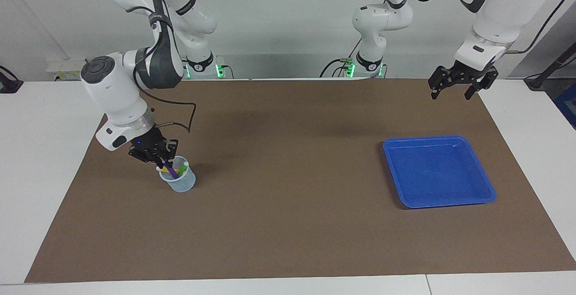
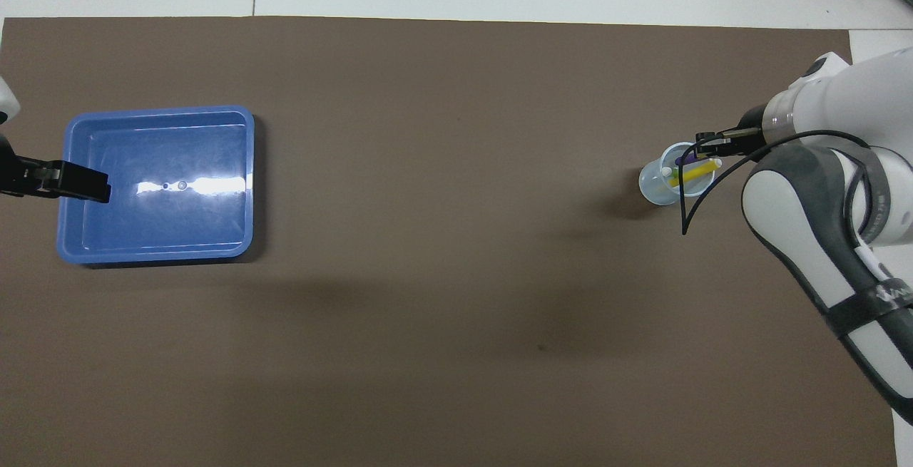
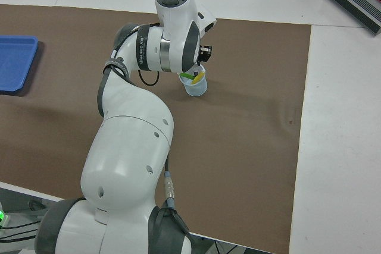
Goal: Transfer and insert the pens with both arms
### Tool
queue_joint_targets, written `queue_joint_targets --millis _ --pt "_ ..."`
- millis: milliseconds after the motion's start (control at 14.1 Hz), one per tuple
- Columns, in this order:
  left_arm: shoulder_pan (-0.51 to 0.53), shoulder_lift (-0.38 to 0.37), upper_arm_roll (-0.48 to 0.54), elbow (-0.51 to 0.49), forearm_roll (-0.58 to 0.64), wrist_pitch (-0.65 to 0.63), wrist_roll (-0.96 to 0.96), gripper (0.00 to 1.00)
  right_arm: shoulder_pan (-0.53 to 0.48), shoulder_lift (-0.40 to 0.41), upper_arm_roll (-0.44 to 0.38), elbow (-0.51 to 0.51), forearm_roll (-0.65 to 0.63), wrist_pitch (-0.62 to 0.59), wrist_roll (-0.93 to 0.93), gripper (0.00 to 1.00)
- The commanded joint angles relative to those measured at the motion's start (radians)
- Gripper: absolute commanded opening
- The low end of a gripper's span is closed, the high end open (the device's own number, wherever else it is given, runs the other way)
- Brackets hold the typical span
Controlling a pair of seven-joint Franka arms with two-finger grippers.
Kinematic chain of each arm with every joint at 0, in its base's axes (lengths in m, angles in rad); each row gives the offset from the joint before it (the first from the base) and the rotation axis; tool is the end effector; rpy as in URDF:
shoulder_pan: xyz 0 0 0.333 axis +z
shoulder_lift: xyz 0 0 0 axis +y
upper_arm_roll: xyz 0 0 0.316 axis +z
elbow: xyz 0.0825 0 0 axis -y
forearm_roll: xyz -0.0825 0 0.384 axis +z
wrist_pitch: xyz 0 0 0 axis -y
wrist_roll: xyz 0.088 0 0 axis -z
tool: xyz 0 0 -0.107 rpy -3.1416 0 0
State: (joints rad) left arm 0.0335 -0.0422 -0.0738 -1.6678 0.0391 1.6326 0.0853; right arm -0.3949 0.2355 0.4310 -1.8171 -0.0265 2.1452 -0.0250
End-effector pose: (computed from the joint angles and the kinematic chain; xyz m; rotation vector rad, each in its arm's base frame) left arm 0.5455 -0.0188 0.6072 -3.0930 0.1980 -0.0092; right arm 0.6282 0.0054 0.4303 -3.0608 -0.0890 -0.1747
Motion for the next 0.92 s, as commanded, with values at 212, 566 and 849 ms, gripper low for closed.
queue_joint_targets --millis 212,566,849 --pt "-0.003 -0.022 -0.001 -0.017 0.022 -0.013 -0.016 1.00 -0.012 -0.045 0.015 0.009 -0.021 -0.048 0.042 1.00" --pt "-0.003 -0.022 -0.001 -0.017 0.022 -0.017 -0.015 1.00 -0.007 -0.152 0.018 0.062 -0.009 -0.281 0.040 1.00" --pt "-0.003 -0.022 -0.001 -0.017 0.022 -0.014 -0.015 1.00 -0.001 -0.277 0.022 0.078 0.011 -0.480 0.023 1.00"
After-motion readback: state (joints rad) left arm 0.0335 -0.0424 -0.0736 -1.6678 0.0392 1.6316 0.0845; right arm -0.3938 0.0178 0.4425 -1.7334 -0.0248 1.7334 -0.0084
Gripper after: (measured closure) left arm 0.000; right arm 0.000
